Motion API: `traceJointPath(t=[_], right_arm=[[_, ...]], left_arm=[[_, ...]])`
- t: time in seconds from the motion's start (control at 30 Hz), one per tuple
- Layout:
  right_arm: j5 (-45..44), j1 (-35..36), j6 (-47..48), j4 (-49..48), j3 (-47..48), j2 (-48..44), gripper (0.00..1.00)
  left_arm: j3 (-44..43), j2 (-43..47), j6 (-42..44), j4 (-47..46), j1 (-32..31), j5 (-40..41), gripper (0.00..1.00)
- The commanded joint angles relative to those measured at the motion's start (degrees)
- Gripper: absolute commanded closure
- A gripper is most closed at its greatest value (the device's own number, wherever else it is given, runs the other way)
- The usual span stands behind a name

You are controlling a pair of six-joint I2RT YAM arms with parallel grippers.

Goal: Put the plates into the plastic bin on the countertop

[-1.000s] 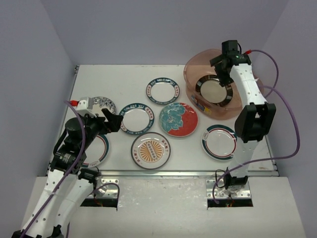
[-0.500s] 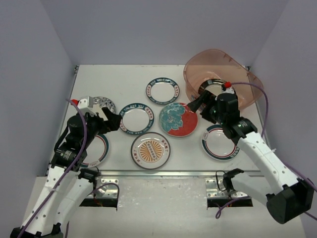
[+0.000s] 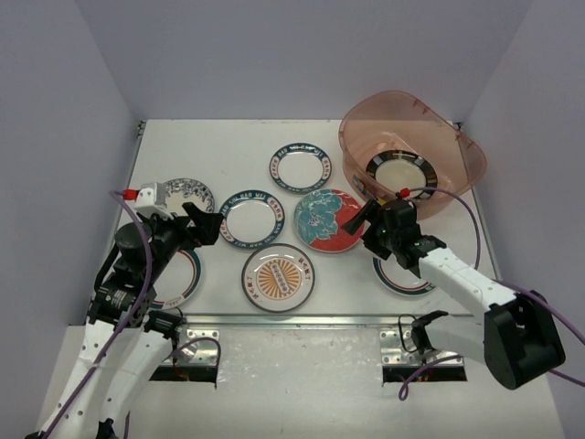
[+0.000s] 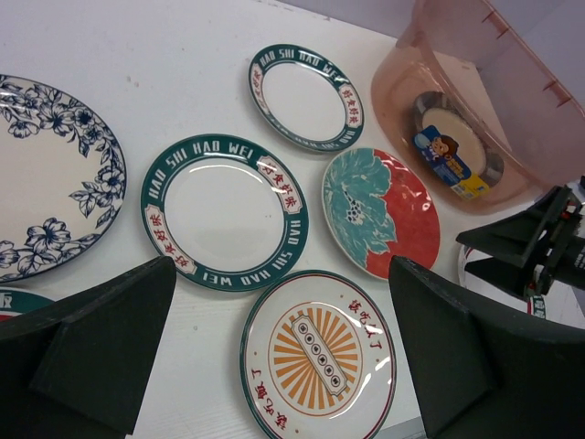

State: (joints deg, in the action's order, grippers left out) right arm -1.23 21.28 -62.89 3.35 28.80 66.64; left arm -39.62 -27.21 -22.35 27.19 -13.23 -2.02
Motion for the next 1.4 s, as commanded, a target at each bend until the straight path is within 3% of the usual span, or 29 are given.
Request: traceJointPath(t=[0.0,0.27,0.53,0.6,0.67,0.7,0.8,0.93,1.07,1.37], right_arm=[[0.8,0.4,-8.5,-9.1,-1.2,5.0,0.08],[-0.2,1.4,-13.7,-9.6,-1.0,12.1,0.09],[-1.4,2.3,-20.9,-17.5,-5.3,17.4,0.27],[-1.9,2.6,-23.6,-20.6,-7.8,18.8,0.39],[-2.8,2.6,-26.3,-24.7,-10.3,19.3,0.61],[-3.1,2.7,-27.1,-25.3,-10.9,19.5,0.68],[-4.0,2.8,-28.6,-27.5,-12.9,19.6,0.75],[-3.6,2.8,-29.1,-31.3,-14.7,19.7,0.99],[-1.3,3.4,-28.1,-33.4,-15.6,16.1,1.00],[-4.2,4.3,-21.2,-24.7,-12.0,-5.8,1.00]], left_arm=[[0.0,0.7,0.3,-2.9,-0.3,-0.4,0.00],[0.1,-0.1,0.8,-3.3,-0.4,-2.4,0.00],[0.2,0.3,0.8,-3.4,-0.4,-2.4,0.00],[0.2,0.6,0.8,-3.3,-0.4,-2.3,0.00],[0.2,0.7,0.8,-3.3,-0.5,-2.3,0.00],[0.2,0.7,0.8,-3.4,-0.5,-2.2,0.00],[0.2,0.8,0.8,-3.4,-0.5,-2.4,0.00],[0.2,0.6,0.8,-3.4,-0.5,-2.3,0.00],[0.2,0.9,0.8,-3.4,-0.6,-2.2,0.00],[0.2,1.4,0.6,-3.4,-0.6,-2.0,0.00]])
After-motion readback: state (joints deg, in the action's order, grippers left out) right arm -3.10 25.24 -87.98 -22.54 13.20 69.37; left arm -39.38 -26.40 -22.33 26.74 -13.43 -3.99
